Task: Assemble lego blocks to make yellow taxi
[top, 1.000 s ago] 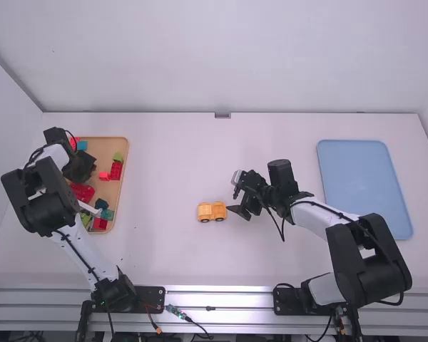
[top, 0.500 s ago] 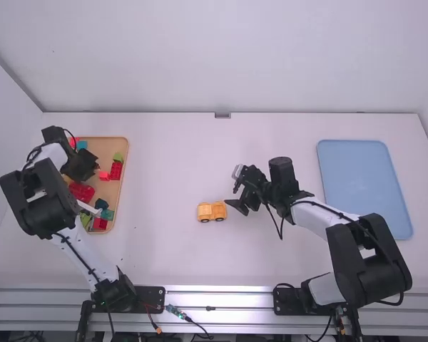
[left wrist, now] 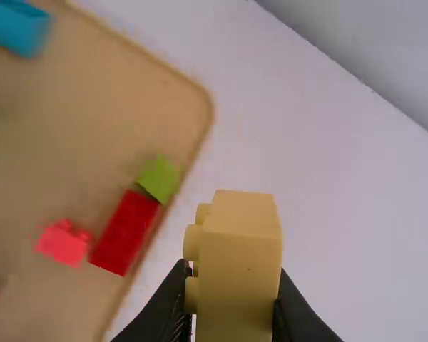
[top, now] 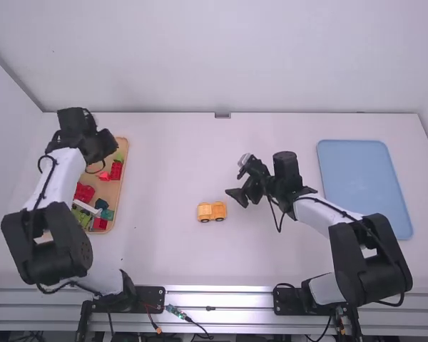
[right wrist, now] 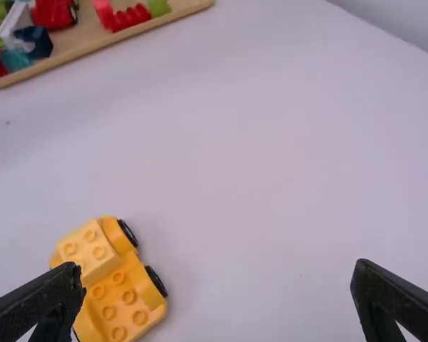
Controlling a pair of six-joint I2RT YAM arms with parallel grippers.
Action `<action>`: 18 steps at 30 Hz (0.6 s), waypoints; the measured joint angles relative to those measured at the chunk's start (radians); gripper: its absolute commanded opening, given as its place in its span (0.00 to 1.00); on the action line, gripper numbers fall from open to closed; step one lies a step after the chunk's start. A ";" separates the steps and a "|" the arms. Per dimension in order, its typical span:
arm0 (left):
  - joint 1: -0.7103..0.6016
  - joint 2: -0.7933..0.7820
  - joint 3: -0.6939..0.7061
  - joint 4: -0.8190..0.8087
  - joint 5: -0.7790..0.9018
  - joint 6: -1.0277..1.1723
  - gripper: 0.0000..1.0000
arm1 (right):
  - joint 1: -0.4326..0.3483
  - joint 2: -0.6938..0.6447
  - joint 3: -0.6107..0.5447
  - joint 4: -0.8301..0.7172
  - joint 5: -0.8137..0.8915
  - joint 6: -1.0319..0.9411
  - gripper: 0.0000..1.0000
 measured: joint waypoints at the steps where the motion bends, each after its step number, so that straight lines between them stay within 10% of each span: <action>1: -0.031 -0.034 -0.046 0.020 0.003 0.043 0.02 | 0.000 0.000 0.011 0.001 0.000 0.029 0.99; 18: -0.432 -0.417 -0.406 0.041 0.222 0.726 0.02 | 0.000 0.000 0.220 -0.272 -0.254 0.375 0.96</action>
